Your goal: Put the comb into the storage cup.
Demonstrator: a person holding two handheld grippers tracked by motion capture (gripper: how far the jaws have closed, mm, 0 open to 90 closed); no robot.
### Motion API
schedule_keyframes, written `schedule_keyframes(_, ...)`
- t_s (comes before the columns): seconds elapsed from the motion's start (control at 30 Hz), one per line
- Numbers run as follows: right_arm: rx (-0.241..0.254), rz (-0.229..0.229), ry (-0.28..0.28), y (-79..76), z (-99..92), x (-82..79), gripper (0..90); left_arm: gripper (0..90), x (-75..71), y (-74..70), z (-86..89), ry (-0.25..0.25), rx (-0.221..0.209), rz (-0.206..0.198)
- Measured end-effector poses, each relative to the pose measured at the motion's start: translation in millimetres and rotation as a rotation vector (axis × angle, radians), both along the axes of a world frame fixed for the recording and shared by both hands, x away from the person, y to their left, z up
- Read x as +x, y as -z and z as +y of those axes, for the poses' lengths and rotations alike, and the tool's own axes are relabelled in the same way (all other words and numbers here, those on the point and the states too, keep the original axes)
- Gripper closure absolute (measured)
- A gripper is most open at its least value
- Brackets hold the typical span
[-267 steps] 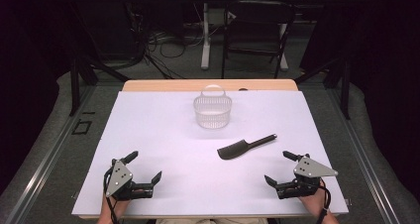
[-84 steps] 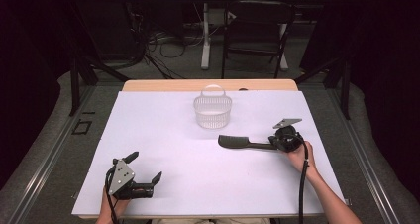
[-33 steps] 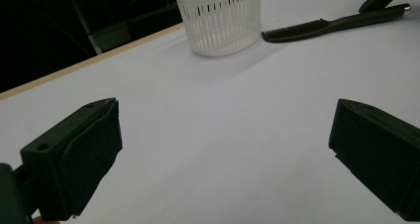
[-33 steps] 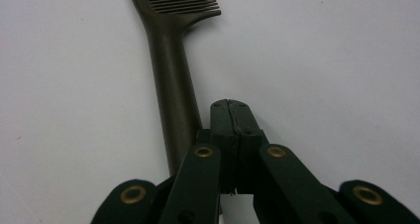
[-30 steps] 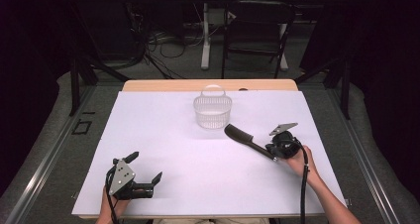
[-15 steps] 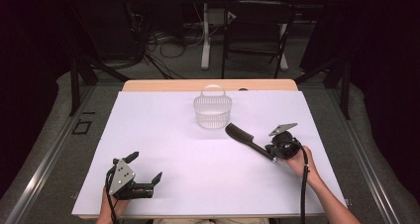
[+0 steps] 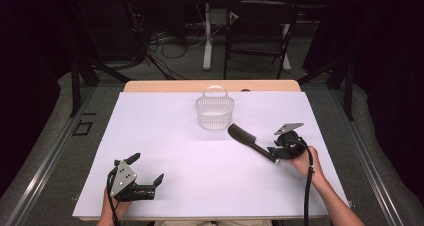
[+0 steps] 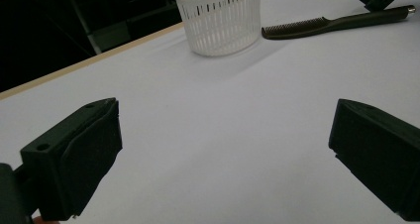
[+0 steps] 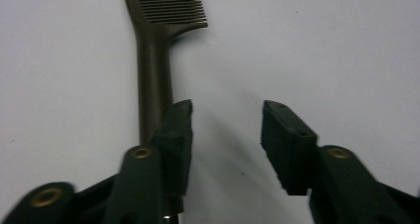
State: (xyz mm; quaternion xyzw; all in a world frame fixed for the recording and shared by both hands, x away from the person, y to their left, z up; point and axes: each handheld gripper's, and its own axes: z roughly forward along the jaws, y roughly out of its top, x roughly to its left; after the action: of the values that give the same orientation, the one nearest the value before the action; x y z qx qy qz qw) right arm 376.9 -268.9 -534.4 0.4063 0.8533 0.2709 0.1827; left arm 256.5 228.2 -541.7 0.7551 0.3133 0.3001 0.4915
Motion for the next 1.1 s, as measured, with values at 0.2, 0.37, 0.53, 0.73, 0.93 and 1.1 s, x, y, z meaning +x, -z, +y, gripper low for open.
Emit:
schedule_keyframes(0.2,0.008,-0.025,0.002,-5.3,-2.5,-0.6,32.5,0.0,0.3,0.1,0.2,0.001,-0.002,0.001)
schedule_keyframes(0.37,0.015,-0.016,-0.017,-10.6,-4.1,-1.9,19.2,0.0,0.6,0.4,-1.0,0.005,-0.003,0.003)
schedule_keyframes(0.53,0.009,-0.011,-0.037,-14.2,-3.1,-3.6,13.8,0.0,0.5,0.3,-1.2,0.004,0.001,0.002)
schedule_keyframes(0.73,0.006,-0.018,-0.059,-19.3,-1.3,-6.1,8.9,0.0,0.8,0.4,-1.2,0.002,0.0,0.003)
schedule_keyframes(0.93,0.009,-0.02,-0.081,-24.5,0.6,-8.7,4.2,0.0,0.2,0.0,-0.4,0.004,0.002,-0.002)
schedule_keyframes(1.1,0.001,-0.015,-0.105,-27.0,5.5,-11.3,2.0,0.0,0.5,0.1,-0.5,0.001,0.001,0.0)
